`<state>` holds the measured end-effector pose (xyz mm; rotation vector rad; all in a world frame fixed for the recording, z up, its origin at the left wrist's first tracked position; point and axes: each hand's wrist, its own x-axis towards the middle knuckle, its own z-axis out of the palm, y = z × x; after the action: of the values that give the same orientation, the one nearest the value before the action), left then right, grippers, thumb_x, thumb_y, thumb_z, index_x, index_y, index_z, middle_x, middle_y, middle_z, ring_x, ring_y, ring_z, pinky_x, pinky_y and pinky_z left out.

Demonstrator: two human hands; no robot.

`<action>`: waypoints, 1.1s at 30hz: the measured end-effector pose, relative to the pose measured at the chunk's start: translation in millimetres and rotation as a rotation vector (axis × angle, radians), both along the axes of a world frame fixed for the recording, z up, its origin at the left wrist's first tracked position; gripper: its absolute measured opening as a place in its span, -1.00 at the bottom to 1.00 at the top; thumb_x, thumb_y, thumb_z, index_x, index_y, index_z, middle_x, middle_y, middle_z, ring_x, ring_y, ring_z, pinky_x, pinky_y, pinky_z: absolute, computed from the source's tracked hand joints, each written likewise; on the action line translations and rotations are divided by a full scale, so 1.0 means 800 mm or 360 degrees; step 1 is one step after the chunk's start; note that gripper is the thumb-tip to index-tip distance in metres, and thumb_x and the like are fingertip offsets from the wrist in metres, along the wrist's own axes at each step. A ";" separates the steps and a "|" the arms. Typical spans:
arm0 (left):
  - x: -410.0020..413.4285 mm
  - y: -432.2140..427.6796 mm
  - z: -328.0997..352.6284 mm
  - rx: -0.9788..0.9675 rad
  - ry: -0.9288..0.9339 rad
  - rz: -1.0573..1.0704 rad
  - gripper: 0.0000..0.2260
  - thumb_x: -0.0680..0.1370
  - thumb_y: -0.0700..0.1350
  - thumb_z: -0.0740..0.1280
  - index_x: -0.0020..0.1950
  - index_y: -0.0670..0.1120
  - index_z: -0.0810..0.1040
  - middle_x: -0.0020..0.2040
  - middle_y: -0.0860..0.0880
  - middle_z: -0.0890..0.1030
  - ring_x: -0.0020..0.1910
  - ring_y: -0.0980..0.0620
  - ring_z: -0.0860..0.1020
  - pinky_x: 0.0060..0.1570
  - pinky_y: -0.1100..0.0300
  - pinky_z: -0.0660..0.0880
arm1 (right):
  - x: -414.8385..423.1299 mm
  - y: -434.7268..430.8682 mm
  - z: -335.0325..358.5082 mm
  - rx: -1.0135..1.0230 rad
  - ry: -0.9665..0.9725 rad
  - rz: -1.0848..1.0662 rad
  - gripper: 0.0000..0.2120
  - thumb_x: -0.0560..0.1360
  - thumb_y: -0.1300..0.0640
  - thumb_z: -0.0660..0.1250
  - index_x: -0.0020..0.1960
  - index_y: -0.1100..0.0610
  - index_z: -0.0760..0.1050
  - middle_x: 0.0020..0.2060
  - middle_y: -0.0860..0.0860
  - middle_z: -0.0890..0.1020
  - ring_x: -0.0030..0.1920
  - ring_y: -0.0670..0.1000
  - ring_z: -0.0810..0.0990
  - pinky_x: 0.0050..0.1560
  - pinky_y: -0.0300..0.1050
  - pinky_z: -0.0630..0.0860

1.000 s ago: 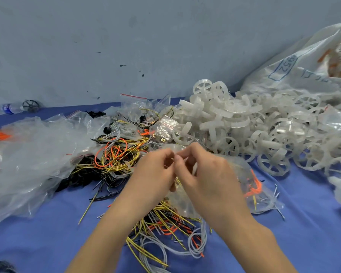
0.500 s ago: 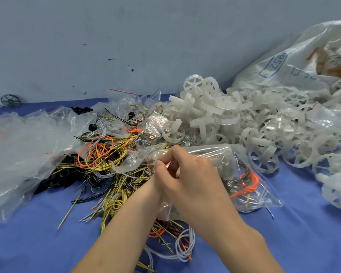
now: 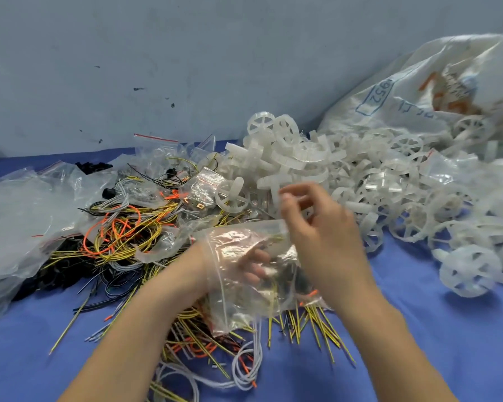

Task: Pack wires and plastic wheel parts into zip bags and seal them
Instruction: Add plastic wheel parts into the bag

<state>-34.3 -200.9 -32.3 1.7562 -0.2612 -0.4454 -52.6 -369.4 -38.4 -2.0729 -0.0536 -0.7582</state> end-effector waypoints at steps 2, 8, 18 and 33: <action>0.008 0.010 0.002 0.0126 0.0017 -0.0007 -0.84 0.58 -0.41 0.23 0.03 -0.29 0.58 -0.32 -0.08 0.68 -0.38 0.13 0.64 -0.32 0.32 0.58 | 0.017 -0.042 -0.010 0.0100 -0.0010 -0.0322 -0.85 0.61 0.02 0.25 0.15 -0.03 0.51 -0.02 -0.08 0.58 -0.18 -0.15 0.58 -0.21 -0.18 0.51; 0.019 0.053 0.018 0.0319 -0.0042 0.0175 -0.74 0.64 -0.15 0.22 0.01 -0.31 0.60 -0.20 -0.24 0.68 -0.43 -0.03 0.57 -0.49 0.24 0.52 | 0.051 -0.125 -0.056 0.0200 0.0384 -0.0863 -0.52 0.57 0.05 0.27 0.46 0.07 0.29 0.34 0.14 0.28 0.06 0.20 0.53 -0.07 -0.06 0.37; 0.019 0.053 0.036 -0.0007 -0.0537 0.0589 -0.70 0.63 -0.01 0.20 -0.07 -0.18 0.60 -0.40 0.00 0.57 -0.54 0.07 0.48 -0.65 0.28 0.37 | 0.049 -0.131 -0.077 0.0069 0.0541 -0.0826 -0.74 0.60 0.03 0.29 0.10 0.23 0.56 0.03 0.21 0.63 0.08 0.25 0.52 -0.09 -0.02 0.33; -0.025 0.021 0.048 -0.0043 -0.1040 0.0187 -0.77 0.53 0.15 0.28 0.09 0.08 0.57 -0.33 0.05 0.58 -0.44 0.15 0.52 -0.45 0.29 0.46 | -0.017 0.035 0.023 -0.0603 -0.0647 0.0204 -0.53 0.51 0.14 0.42 0.40 0.15 0.47 0.05 -0.03 0.60 0.07 -0.03 0.40 0.15 -0.43 0.27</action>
<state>-54.2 -184.4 5.9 1.8359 -0.6150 0.2313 -66.5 -341.5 -19.8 -2.2028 -0.5899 -1.1466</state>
